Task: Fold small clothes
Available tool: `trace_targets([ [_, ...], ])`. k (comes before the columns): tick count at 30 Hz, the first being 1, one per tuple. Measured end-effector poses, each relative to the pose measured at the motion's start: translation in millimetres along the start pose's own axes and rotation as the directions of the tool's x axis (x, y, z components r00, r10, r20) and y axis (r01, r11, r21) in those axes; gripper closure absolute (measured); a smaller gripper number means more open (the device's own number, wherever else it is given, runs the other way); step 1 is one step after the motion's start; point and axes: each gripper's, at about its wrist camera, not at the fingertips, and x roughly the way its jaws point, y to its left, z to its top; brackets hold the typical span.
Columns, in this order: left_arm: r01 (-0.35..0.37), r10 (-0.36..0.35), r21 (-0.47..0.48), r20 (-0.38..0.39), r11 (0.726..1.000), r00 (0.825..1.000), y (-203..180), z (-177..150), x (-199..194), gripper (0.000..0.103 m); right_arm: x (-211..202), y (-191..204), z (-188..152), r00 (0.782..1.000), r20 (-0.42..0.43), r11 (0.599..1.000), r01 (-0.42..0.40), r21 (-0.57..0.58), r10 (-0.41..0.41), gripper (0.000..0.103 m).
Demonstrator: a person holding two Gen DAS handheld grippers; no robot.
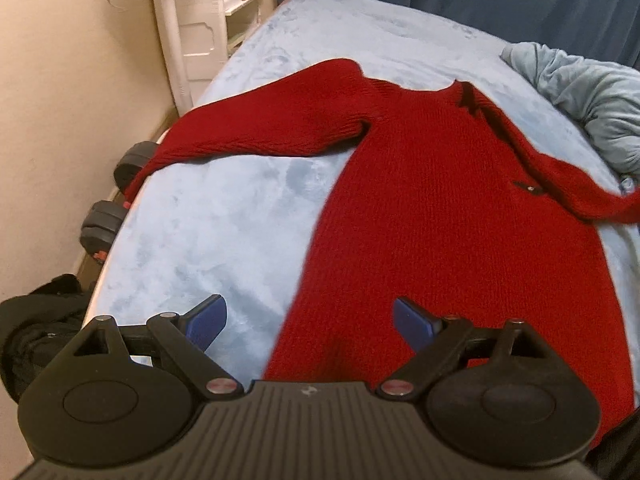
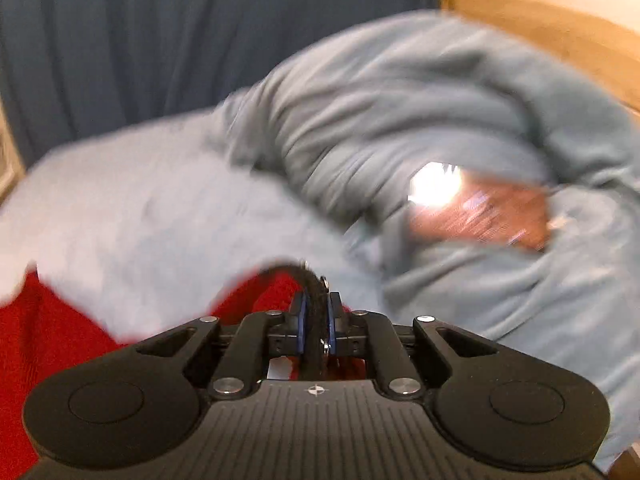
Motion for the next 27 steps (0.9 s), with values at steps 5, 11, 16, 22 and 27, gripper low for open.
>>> trace_targets([
  [5,0.023,-0.023,0.035,0.007,0.999,1.000,-15,-1,-2,0.010,-36,10,-11,0.995,-0.060,0.984,-0.085,-0.156,0.076,0.096],
  [11,-0.009,0.009,0.051,-0.003,0.999,1.000,-17,3,7,0.010,-55,67,-35,0.977,-0.090,0.895,-0.211,-0.393,0.191,0.097],
  [16,-0.046,0.046,0.030,-0.015,0.999,0.999,-20,18,20,0.010,6,102,34,0.991,0.067,0.852,-0.063,-0.519,0.114,0.098],
  [22,-0.050,0.050,0.022,0.001,0.998,0.999,-29,35,26,0.010,140,25,123,0.904,0.027,0.865,0.416,-0.281,-0.426,0.093],
  [27,-0.051,0.051,0.031,-0.017,0.998,0.999,-32,36,45,0.010,125,36,70,0.958,0.117,0.891,0.286,-0.353,-0.262,0.048],
])
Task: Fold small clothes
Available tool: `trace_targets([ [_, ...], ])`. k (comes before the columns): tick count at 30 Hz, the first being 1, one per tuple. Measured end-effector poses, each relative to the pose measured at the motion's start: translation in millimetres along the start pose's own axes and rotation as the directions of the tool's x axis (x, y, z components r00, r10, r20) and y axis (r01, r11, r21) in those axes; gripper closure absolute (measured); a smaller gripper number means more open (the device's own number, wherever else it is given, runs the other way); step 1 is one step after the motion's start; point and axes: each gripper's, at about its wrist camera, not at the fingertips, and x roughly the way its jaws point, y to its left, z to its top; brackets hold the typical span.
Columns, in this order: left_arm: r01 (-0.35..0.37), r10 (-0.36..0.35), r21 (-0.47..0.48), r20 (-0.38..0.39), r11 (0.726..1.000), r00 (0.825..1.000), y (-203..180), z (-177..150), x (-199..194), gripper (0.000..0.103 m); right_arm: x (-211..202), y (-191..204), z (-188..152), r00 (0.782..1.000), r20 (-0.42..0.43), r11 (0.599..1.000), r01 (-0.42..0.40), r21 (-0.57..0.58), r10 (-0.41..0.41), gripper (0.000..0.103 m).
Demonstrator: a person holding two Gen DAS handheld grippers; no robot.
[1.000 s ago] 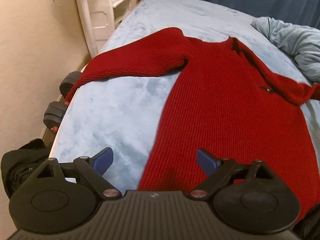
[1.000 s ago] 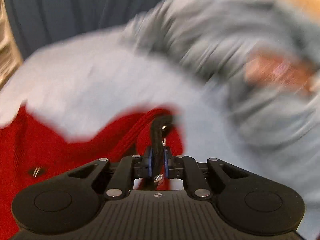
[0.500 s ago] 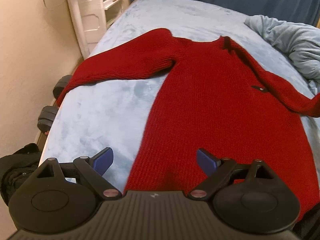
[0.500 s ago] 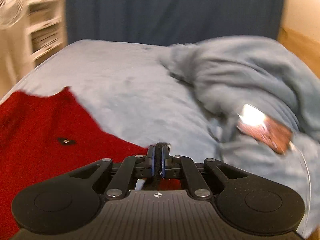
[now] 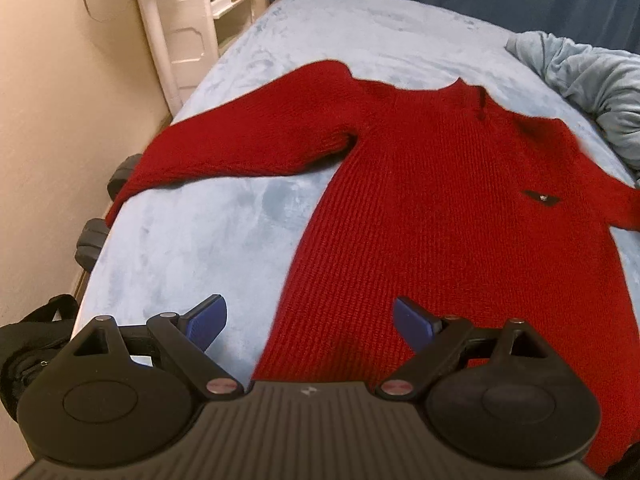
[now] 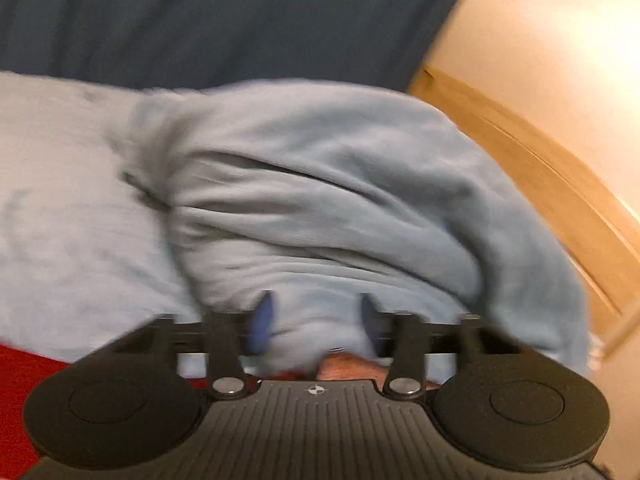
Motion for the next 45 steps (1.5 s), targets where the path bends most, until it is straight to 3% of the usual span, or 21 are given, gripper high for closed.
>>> trace_targets([
  [2,0.003,-0.003,-0.026,-0.003,1.000,1.000,2,0,6,0.010,-17,14,-18,0.990,0.000,0.990,-0.138,0.004,0.138,0.047],
  [4,0.011,-0.011,-0.064,0.000,0.998,1.000,7,0,10,0.010,-29,38,-36,0.954,-0.009,0.954,-0.301,0.002,0.301,0.047],
  [8,0.008,-0.008,-0.117,-0.001,0.993,1.000,17,2,13,0.010,-33,103,-49,0.842,-0.042,0.843,-0.535,0.051,0.538,0.052],
  [12,-0.016,0.017,-0.149,0.006,0.989,1.000,31,2,12,0.010,-24,181,-43,0.765,-0.123,0.775,-0.626,0.091,0.632,0.052],
  [14,-0.026,0.030,-0.189,0.021,0.982,0.999,42,4,13,0.009,-2,215,-48,0.789,-0.218,0.813,-0.581,0.037,0.574,0.052],
  [16,-0.023,0.035,-0.243,0.049,0.970,0.998,56,10,15,0.008,23,233,-61,0.875,-0.315,0.911,-0.406,-0.067,0.367,0.046],
  [17,-0.019,0.041,-0.276,0.076,0.961,0.996,65,14,18,0.007,36,225,-65,0.897,-0.308,0.940,-0.340,-0.024,0.316,0.033],
  [18,-0.021,0.054,-0.309,0.101,0.951,0.993,73,19,21,0.004,50,208,-67,0.904,-0.326,0.960,-0.273,0.059,0.277,0.014],
  [19,-0.027,0.073,-0.341,0.122,0.940,0.990,80,23,24,0.002,60,195,-70,0.896,-0.357,0.964,-0.235,0.123,0.264,0.007],
  [21,-0.037,0.128,-0.435,0.183,0.900,0.975,100,35,35,0.002,62,177,-69,0.890,-0.362,0.957,-0.218,0.193,0.276,0.007],
  [23,-0.008,0.134,-0.520,0.206,0.854,0.969,121,48,52,0.002,33,171,-62,0.909,-0.301,0.953,-0.240,0.186,0.287,0.013],
  [26,0.103,0.026,-0.641,0.189,0.761,0.982,152,63,95,0.002,-30,150,-66,0.901,-0.187,0.906,-0.344,0.247,0.393,0.015],
  [30,0.189,-0.133,-0.828,0.139,0.528,0.981,189,65,160,0.001,-104,130,-97,0.859,-0.113,0.822,-0.428,0.375,0.499,0.014],
  [33,0.210,-0.105,-0.865,0.182,0.456,0.978,205,77,176,0.001,-125,131,-130,0.840,-0.145,0.790,-0.414,0.452,0.524,0.014],
  [34,0.215,-0.100,-0.867,0.190,0.450,0.977,208,87,178,0.005,-130,133,-139,0.837,-0.163,0.784,-0.397,0.478,0.523,0.014],
  [35,0.209,-0.074,-0.857,0.198,0.471,0.977,210,98,178,0.045,-132,135,-147,0.828,-0.185,0.777,-0.386,0.497,0.529,0.014],
  [36,0.165,-0.037,-0.840,0.171,0.517,0.985,212,111,178,0.087,-137,139,-155,0.813,-0.207,0.771,-0.388,0.505,0.545,0.014],
  [37,0.129,-0.011,-0.829,0.147,0.545,0.989,214,121,177,0.088,-138,143,-157,0.802,-0.224,0.770,-0.393,0.502,0.554,0.015],
  [40,0.084,0.140,-0.839,0.187,0.537,0.972,238,128,149,0.088,-147,156,-157,0.789,-0.229,0.775,-0.425,0.467,0.571,0.016],
  [42,0.088,0.141,-0.853,0.185,0.515,0.973,253,120,143,0.088,-145,161,-151,0.789,-0.203,0.767,-0.446,0.462,0.580,0.017],
  [45,0.027,0.161,-0.813,0.148,0.582,0.976,244,124,142,0.088,-144,163,-153,0.780,-0.197,0.754,-0.453,0.476,0.593,0.018],
])
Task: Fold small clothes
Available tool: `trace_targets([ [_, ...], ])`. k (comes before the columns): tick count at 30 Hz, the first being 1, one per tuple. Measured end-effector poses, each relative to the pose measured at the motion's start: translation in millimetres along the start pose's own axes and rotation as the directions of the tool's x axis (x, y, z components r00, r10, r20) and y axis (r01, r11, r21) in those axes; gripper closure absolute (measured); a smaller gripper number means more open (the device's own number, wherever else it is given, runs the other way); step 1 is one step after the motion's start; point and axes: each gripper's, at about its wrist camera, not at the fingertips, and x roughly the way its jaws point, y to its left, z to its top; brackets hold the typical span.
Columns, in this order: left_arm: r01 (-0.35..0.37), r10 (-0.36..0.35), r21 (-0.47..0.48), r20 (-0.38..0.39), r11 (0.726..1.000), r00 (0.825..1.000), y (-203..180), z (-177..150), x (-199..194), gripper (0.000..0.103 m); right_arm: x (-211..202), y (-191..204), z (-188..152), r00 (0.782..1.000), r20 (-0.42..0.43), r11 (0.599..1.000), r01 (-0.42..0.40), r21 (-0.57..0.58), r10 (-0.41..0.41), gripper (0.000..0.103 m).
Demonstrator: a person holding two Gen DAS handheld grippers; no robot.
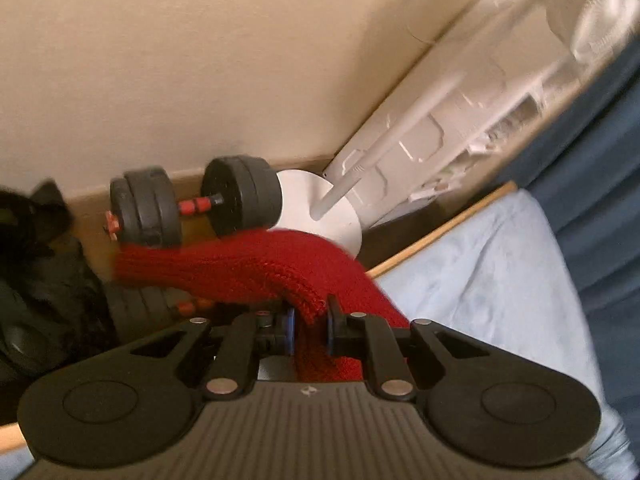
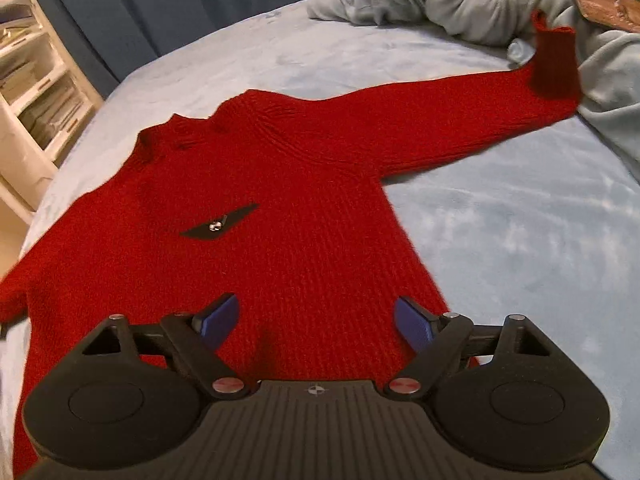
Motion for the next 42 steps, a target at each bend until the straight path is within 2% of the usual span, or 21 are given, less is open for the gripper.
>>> trace_targets([
  [4,0.045,-0.058,0.152,0.080,0.987,0.995,-55,-16,-24,0.088,-9,-6,-2,1.000,0.010,0.999,-0.028,0.018,0.028,0.018],
  [7,0.218,-0.256,0.300,0.092,0.929,0.962,-127,-37,-64,0.088,-17,-15,0,0.999,0.035,1.000,-0.023,0.004,0.023,0.018],
  [9,0.341,-0.405,0.440,0.059,0.831,0.912,-184,-72,-98,0.088,-22,-22,1,0.999,0.046,1.000,-0.019,0.009,0.018,0.018],
  [11,0.465,-0.533,0.552,-0.042,0.693,0.845,-228,-120,-124,0.086,-25,-27,1,0.998,0.055,1.000,-0.017,0.014,0.016,0.018],
  [12,0.537,-0.582,0.592,-0.136,0.601,0.801,-246,-153,-133,0.083,-25,-29,1,0.998,0.056,1.000,-0.012,0.009,0.011,0.018],
  [13,0.580,-0.594,0.614,-0.214,0.535,0.775,-255,-180,-137,0.076,-24,-30,0,0.998,0.054,1.000,-0.008,0.003,0.008,0.018],
  [14,0.623,-0.589,0.632,-0.307,0.461,0.747,-260,-213,-137,0.053,-24,-32,0,0.999,0.051,1.000,-0.004,-0.006,0.004,0.018],
  [15,0.661,-0.555,0.644,-0.411,0.385,0.724,-259,-246,-134,0.021,-22,-33,0,0.999,0.047,1.000,0.001,-0.011,-0.001,0.018],
  [16,0.669,-0.487,0.665,-0.487,0.332,0.725,-252,-276,-127,0.008,-20,-35,0,0.999,0.039,1.000,0.003,-0.014,-0.003,0.018],
  [17,0.647,-0.436,0.694,-0.499,0.317,0.749,-242,-295,-121,0.001,-19,-38,1,0.999,0.033,1.000,0.002,-0.014,-0.002,0.018],
  [19,0.584,-0.362,0.748,-0.474,0.316,0.802,-213,-309,-106,0.001,-17,-43,3,0.999,0.034,1.000,-0.005,-0.009,0.005,0.018],
  [24,0.522,-0.396,0.608,-0.341,0.598,0.852,-182,-216,-75,0.001,-2,-51,19,0.998,0.048,0.999,-0.031,0.042,0.029,0.018],
  [26,0.467,-0.376,0.605,-0.280,0.645,0.883,-192,-189,-62,0.001,9,-50,36,0.994,0.079,0.992,-0.081,0.093,0.074,0.018],
  [29,0.406,-0.276,0.644,-0.299,0.648,0.914,-217,-173,-22,0.001,33,-42,66,0.989,0.113,0.985,-0.111,0.131,0.097,0.018],
  [31,0.350,-0.134,0.669,-0.353,0.656,0.926,-233,-180,15,0.014,48,-35,81,0.989,0.126,0.985,-0.100,0.143,0.082,0.019],
  [32,0.326,-0.080,0.699,-0.361,0.636,0.929,-235,-189,33,0.076,54,-33,86,0.989,0.133,0.985,-0.087,0.147,0.067,0.019],
  [33,0.326,-0.046,0.715,-0.381,0.618,0.924,-238,-193,46,0.082,58,-32,88,0.988,0.139,0.985,-0.083,0.152,0.061,0.019],
  [35,0.285,-0.042,0.727,-0.333,0.625,0.942,-238,-194,49,0.082,60,-39,90,0.988,0.151,0.982,-0.064,0.178,0.037,0.020],
  [38,0.277,-0.062,0.712,-0.313,0.645,0.948,-232,-193,51,0.082,47,-75,86,0.974,0.216,0.954,0.002,0.300,-0.070,0.020],
  [41,0.268,-0.074,0.694,-0.296,0.669,0.952,-229,-191,51,0.081,29,-122,82,0.936,0.251,0.901,0.125,0.414,-0.246,0.019],
  [42,0.267,-0.076,0.692,-0.294,0.670,0.953,-230,-190,49,0.075,24,-140,82,0.916,0.250,0.877,0.177,0.447,-0.313,0.019],
])
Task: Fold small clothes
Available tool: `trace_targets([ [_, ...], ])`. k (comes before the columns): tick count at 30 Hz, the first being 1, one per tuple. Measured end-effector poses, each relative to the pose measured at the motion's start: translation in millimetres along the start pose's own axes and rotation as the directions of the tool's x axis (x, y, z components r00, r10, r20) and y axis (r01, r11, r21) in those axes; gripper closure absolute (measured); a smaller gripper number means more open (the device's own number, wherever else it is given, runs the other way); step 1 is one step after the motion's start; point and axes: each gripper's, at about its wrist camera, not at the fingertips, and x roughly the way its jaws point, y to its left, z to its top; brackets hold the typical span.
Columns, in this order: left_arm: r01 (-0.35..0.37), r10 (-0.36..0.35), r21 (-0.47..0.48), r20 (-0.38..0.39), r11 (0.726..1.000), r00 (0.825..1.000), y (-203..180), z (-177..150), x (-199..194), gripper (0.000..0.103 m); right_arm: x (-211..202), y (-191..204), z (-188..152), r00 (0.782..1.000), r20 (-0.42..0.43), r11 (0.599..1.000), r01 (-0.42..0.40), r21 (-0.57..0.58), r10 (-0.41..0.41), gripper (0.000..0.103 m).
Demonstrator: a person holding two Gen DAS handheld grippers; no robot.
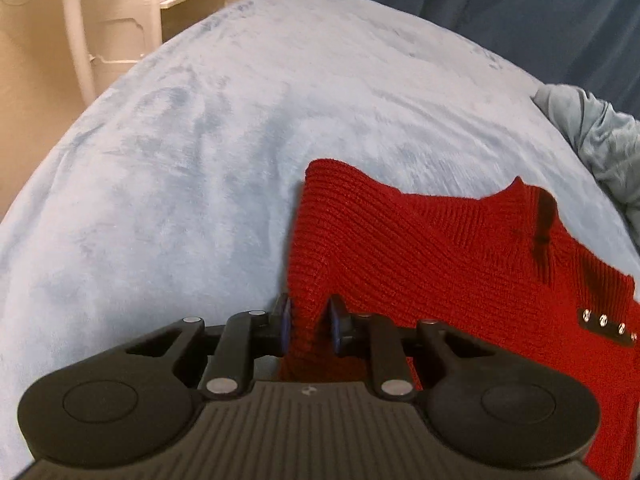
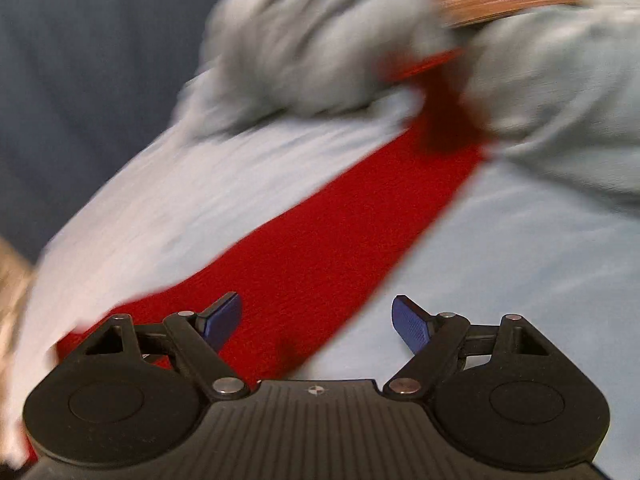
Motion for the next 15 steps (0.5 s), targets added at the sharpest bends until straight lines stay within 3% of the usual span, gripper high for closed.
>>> trace_targets([
  [1,-0.009,0.009,0.006,0.004,1.000,1.000,-3,0,-2,0.073,2,-13,8,0.999,0.016,0.999,0.038,0.012,-0.038,0.018],
  [2,-0.016,0.016,0.018,0.013,1.000,1.000,-7,-3,-9,0.065,6,-26,18,0.997,0.031,0.998,0.064,0.020,-0.065,0.018],
  [4,-0.011,0.009,0.043,0.047,0.999,0.999,-11,-11,-28,0.045,14,-45,31,0.995,0.043,0.996,0.087,0.016,-0.088,0.018],
  [5,-0.005,0.002,0.040,0.066,0.999,0.998,-10,-16,-38,0.026,18,-52,38,0.996,0.038,0.997,0.082,0.011,-0.083,0.018],
  [6,0.000,-0.002,0.026,0.083,1.000,0.997,-9,-22,-51,0.021,24,-60,45,0.997,0.020,0.998,0.068,0.009,-0.068,0.018],
  [9,0.038,-0.038,0.009,0.091,0.999,0.995,-6,-43,-80,0.021,40,-66,62,0.999,-0.015,0.998,0.048,0.030,-0.048,0.018],
  [15,0.066,-0.063,-0.059,0.049,0.996,0.997,5,-96,-125,0.020,56,-42,92,0.985,0.134,0.990,0.118,-0.075,-0.107,0.018],
])
